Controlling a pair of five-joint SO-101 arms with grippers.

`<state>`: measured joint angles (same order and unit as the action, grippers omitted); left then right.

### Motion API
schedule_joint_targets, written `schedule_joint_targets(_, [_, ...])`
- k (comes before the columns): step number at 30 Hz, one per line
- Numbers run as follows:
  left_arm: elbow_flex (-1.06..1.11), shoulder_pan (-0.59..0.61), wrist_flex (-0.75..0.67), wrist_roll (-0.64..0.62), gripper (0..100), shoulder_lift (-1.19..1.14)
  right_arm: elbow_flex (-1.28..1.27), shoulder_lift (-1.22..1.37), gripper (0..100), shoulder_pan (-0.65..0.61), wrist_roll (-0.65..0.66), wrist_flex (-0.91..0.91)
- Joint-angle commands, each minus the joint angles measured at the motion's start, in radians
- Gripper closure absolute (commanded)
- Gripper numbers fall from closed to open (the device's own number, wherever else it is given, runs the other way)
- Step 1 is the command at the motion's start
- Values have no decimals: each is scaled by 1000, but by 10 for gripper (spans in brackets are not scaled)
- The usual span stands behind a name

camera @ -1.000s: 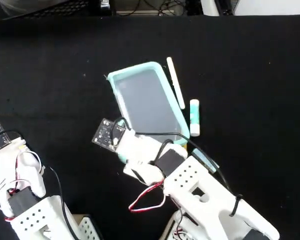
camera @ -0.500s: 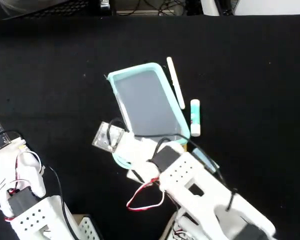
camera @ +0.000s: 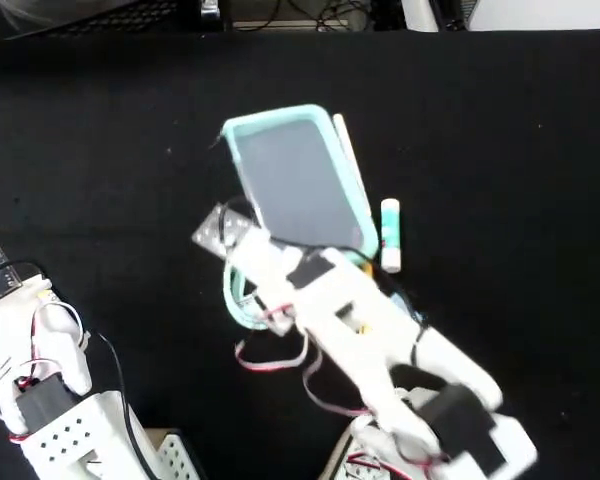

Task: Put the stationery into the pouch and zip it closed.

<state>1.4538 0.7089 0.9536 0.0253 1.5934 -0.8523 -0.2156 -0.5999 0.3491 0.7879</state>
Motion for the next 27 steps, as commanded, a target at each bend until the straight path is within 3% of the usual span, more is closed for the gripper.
schedule_joint_targets(1, [-12,-5,-20,-11,970,8,147,68,899,25,-9,-34])
schedule_joint_targets(8, [-13,-5,-20,-11,970,8,206,27,897,5,-21,106])
schedule_joint_targets(16, [-16,-5,-20,-11,970,8,19,-189,837,20,-184,147])
schedule_joint_targets(27, [-16,-4,-18,-11,970,8,104,65,792,92,-339,55])
